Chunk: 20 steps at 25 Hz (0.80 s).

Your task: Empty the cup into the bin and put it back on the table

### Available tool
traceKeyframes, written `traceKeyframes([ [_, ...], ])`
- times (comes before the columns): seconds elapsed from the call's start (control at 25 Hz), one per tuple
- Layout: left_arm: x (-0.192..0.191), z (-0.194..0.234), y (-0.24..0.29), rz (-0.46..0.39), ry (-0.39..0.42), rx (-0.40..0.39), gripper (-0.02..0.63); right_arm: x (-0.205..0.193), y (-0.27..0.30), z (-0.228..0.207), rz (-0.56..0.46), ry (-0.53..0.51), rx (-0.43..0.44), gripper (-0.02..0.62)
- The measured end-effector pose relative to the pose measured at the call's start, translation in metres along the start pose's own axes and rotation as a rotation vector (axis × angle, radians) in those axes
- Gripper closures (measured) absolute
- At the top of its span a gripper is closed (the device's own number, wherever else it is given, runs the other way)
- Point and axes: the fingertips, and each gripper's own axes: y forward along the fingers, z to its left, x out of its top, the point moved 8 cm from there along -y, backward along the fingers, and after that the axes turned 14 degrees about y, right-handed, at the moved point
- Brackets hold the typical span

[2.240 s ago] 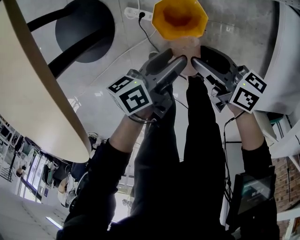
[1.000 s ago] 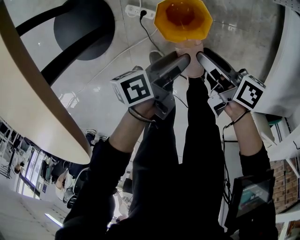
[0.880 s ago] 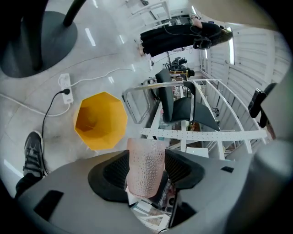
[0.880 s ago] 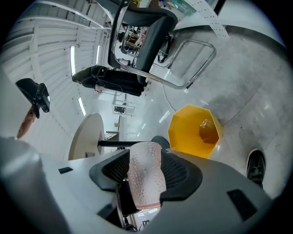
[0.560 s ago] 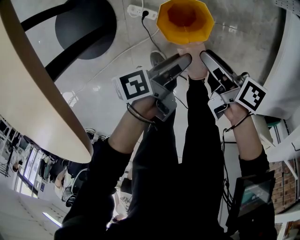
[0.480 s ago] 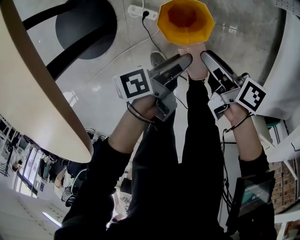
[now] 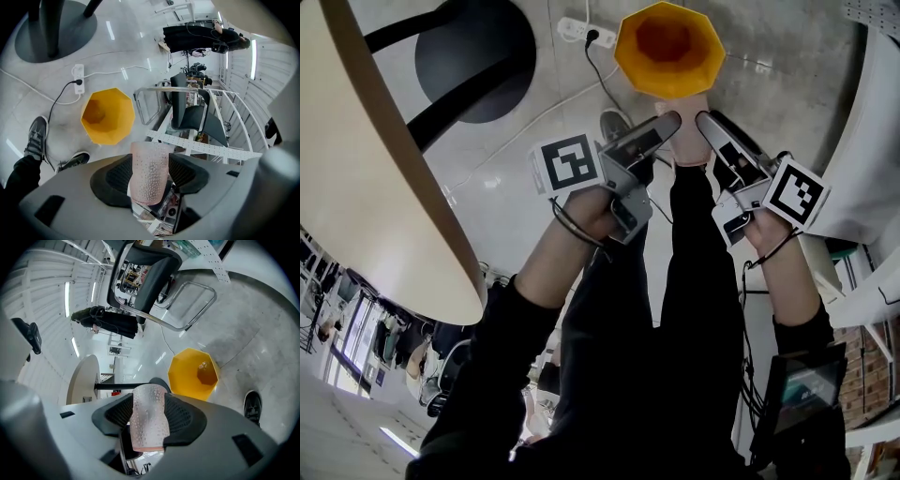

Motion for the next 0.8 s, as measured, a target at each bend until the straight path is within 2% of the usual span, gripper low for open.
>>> traceKeyframes([
  [0.4,-0.015,-0.028,-0.006,0.023,0.054,0.023,0.351,-0.005,-0.032,0.016,-0.027,-0.033,0.027,0.379],
  [0.8,-0.031,-0.099,-0.03,0.065,0.222,-0.015,0.351,-0.025,-0.085,0.067,-0.056,-0.058,0.093,0.379],
])
